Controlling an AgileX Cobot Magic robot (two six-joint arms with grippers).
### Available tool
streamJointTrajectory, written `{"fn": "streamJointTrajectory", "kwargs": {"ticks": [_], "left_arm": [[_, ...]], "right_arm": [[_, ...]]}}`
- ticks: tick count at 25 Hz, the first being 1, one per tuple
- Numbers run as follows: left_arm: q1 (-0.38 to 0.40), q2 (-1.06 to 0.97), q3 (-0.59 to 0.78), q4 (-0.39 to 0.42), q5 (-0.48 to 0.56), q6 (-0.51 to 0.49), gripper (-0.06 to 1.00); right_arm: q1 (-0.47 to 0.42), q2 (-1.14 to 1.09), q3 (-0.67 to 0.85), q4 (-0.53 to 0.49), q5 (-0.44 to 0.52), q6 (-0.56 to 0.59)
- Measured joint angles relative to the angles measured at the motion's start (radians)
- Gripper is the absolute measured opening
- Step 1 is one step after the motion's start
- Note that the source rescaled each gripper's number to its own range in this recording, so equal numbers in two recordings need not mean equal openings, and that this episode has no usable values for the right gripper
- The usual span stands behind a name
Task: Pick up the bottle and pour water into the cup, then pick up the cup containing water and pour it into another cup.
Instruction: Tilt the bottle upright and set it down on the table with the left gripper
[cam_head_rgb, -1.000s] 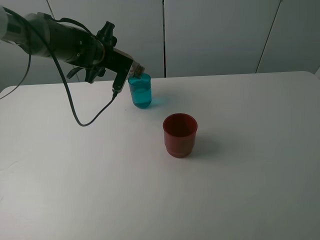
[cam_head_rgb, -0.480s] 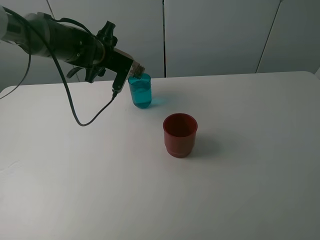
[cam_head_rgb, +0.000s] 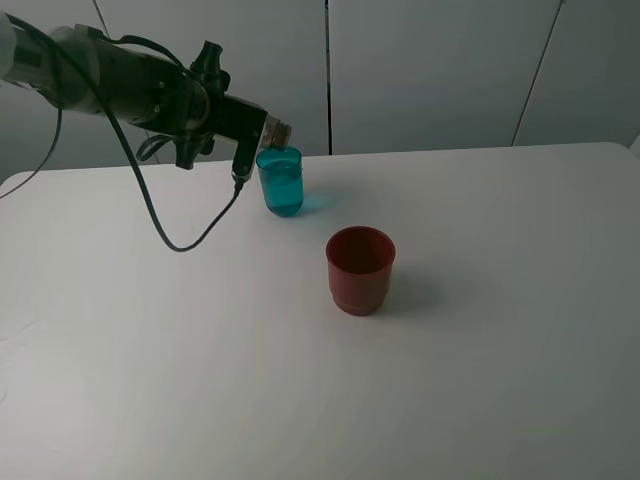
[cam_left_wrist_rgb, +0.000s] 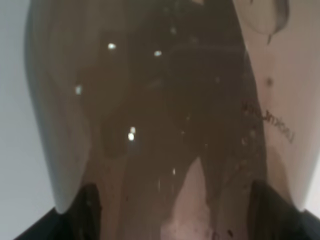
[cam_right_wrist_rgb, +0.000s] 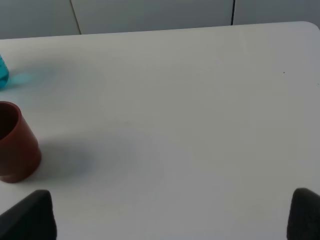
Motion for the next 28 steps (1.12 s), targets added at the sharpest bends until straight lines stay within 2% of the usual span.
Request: {"fn": "streamJointTrajectory", "kwargs": {"ticks": [6, 18, 28], "left_arm": [[0.000, 0.000, 0.000, -0.011, 0.000, -0.116, 0.00], [0.000, -0.025, 0.000, -0.080, -0.025, -0.214, 0.00], [0.000, -0.072, 0.000, -0.123, -0.068, -0.352, 0.00]], "right_arm": [[0.000, 0.000, 0.000, 0.000, 0.000, 0.000], [0.000, 0.000, 0.000, 0.000, 0.000, 0.000], [0.000, 0.000, 0.000, 0.000, 0.000, 0.000]]}}
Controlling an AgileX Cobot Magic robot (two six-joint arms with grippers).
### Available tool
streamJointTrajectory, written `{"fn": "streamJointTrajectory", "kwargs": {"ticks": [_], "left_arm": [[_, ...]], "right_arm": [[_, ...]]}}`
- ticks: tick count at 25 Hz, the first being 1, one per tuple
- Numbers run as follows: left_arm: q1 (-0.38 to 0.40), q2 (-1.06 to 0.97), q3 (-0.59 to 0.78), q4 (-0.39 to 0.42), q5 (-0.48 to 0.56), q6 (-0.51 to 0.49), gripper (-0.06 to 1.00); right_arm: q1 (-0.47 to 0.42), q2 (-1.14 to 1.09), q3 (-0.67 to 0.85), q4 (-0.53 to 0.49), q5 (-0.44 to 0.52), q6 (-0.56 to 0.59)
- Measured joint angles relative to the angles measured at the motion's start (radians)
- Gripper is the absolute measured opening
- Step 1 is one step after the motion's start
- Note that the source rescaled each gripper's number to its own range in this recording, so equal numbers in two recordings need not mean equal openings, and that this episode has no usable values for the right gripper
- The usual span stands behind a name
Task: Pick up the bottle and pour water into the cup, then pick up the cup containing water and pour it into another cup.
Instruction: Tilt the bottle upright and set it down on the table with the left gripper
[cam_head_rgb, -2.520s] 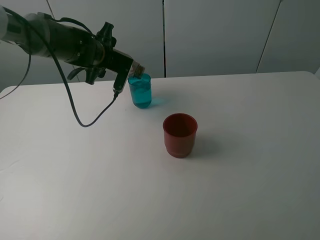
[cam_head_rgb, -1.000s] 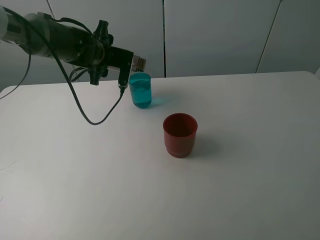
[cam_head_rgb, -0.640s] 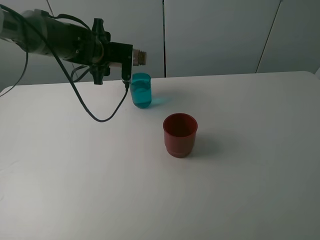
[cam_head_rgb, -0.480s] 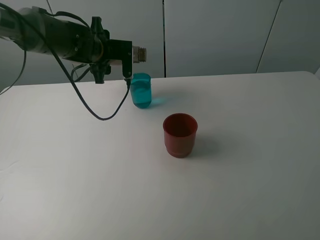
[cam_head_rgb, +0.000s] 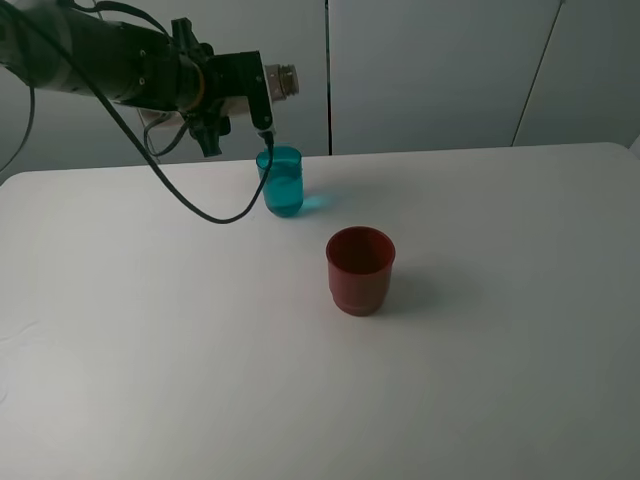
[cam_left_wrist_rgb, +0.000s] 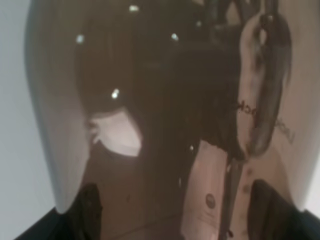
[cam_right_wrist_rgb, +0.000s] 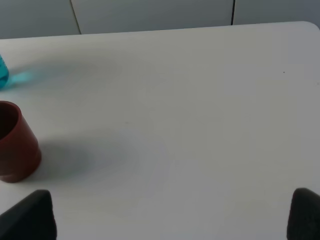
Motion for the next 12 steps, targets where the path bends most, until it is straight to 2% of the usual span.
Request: {"fn": "streamJointTrajectory", "kwargs": {"ticks": [4, 10, 12], "left_arm": [[0.000, -0.036, 0.000, -0.049, -0.021, -0.070, 0.00], [0.000, -0.104, 0.002, -0.213, -0.059, -0.120, 0.00], [0.000, -0.128, 0.018, -0.238, -0.082, -0.154, 0.00]], "right_arm": [[0.000, 0.000, 0.000, 0.000, 0.000, 0.000], [0.000, 0.000, 0.000, 0.000, 0.000, 0.000], [0.000, 0.000, 0.000, 0.000, 0.000, 0.000]]}}
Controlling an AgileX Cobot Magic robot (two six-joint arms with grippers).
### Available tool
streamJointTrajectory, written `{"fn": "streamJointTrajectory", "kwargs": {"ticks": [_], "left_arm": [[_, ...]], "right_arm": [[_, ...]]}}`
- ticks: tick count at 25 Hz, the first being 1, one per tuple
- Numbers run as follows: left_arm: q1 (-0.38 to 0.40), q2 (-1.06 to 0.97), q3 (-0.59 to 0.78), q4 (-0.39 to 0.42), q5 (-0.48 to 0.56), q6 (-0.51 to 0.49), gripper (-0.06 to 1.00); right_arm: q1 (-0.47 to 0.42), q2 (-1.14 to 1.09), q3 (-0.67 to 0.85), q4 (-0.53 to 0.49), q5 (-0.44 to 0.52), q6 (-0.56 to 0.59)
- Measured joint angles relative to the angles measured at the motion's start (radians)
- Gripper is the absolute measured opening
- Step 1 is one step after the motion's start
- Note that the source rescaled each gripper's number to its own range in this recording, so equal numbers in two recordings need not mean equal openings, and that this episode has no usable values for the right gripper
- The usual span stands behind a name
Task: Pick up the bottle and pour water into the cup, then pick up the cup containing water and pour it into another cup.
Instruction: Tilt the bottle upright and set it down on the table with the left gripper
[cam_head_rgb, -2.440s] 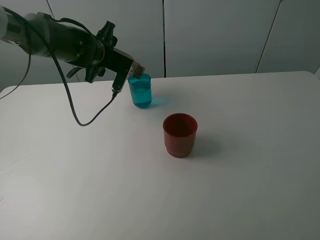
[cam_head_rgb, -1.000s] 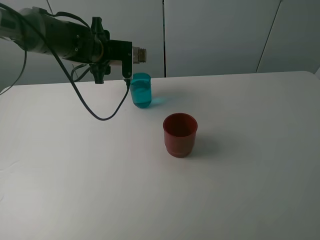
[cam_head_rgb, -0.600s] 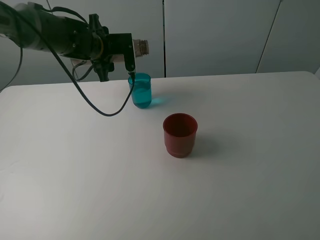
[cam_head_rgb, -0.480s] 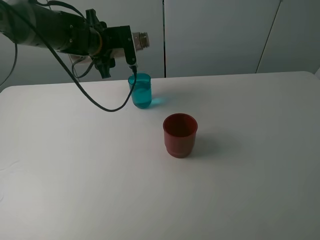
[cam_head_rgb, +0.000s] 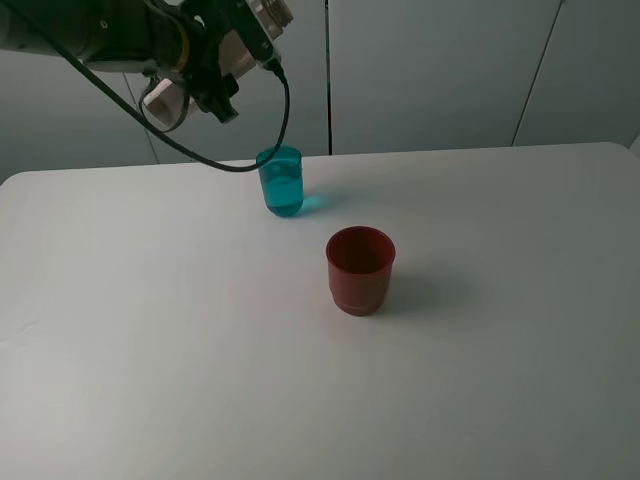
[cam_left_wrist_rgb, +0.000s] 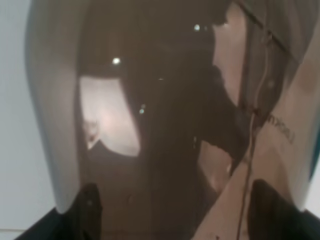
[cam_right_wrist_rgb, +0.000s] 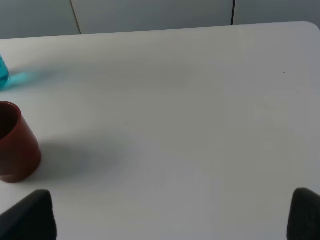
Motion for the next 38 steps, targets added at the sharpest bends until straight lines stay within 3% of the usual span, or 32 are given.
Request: {"fn": "streamJointTrajectory", "kwargs": {"ticks": [5, 9, 15, 23, 28, 32, 35, 38], "left_arm": [[0.010, -0.070, 0.088, 0.002, -0.074, -0.157, 0.00], [0.052, -0.123, 0.174, 0.054, -0.138, -0.317, 0.00], [0.112, -0.183, 0.259, 0.099, -0.201, -0.441, 0.00], [0.180, -0.194, 0.293, 0.105, -0.291, -0.503, 0.00], [0.253, -0.196, 0.299, 0.047, -0.390, -0.502, 0.00], [0.321, -0.197, 0.323, -0.122, -0.475, -0.379, 0.00], [0.365, -0.197, 0.358, -0.377, -0.561, -0.151, 0.00], [0.397, -0.197, 0.423, -0.700, -0.688, 0.136, 0.00]], "right_arm": [[0.000, 0.000, 0.000, 0.000, 0.000, 0.000], [0.000, 0.000, 0.000, 0.000, 0.000, 0.000], [0.000, 0.000, 0.000, 0.000, 0.000, 0.000], [0.000, 0.000, 0.000, 0.000, 0.000, 0.000], [0.000, 0.000, 0.000, 0.000, 0.000, 0.000], [0.000, 0.000, 0.000, 0.000, 0.000, 0.000], [0.000, 0.000, 0.000, 0.000, 0.000, 0.000], [0.000, 0.000, 0.000, 0.000, 0.000, 0.000]]}}
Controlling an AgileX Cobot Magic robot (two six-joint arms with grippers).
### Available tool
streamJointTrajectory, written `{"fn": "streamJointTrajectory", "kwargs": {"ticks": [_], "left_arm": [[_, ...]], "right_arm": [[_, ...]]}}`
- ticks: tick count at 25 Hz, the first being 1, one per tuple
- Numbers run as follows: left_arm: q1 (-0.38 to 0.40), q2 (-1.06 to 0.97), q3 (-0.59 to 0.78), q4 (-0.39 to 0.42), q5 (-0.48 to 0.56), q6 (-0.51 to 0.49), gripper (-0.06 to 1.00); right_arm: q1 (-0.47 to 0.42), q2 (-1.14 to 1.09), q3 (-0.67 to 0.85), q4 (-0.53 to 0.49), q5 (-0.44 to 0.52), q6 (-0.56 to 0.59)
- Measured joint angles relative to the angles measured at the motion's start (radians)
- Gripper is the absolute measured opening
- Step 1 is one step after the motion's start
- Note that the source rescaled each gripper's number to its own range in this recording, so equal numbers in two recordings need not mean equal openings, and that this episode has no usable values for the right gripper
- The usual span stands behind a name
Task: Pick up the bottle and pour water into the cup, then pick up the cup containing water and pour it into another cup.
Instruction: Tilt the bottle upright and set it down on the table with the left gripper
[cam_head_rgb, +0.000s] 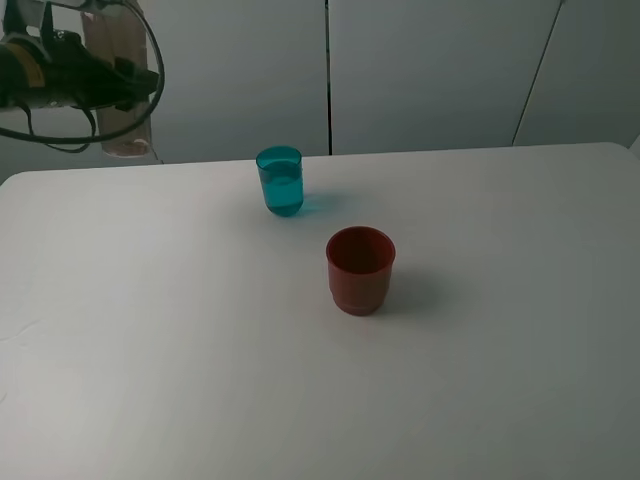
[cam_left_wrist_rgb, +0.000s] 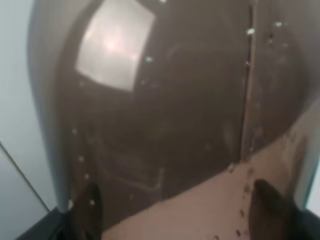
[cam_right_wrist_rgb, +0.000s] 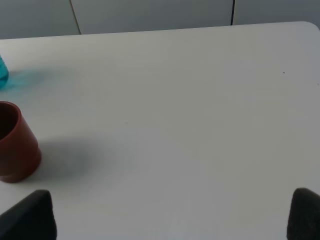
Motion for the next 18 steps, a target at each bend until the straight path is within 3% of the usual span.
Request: {"fn": "streamJointTrajectory", "kwargs": {"ticks": [3, 7, 12, 18], "left_arm": [[0.016, -0.002, 0.089, -0.244, -0.127, 0.202, 0.00], [0.020, 0.025, 0.184, -0.485, -0.296, 0.394, 0.00], [0.027, 0.112, 0.236, -0.620, -0.395, 0.481, 0.00], [0.029, 0.244, 0.238, -0.709, -0.557, 0.530, 0.00]], "right_arm": [[0.000, 0.000, 0.000, 0.000, 0.000, 0.000], [0.000, 0.000, 0.000, 0.000, 0.000, 0.000], [0.000, 0.000, 0.000, 0.000, 0.000, 0.000], [0.000, 0.000, 0.000, 0.000, 0.000, 0.000]]}}
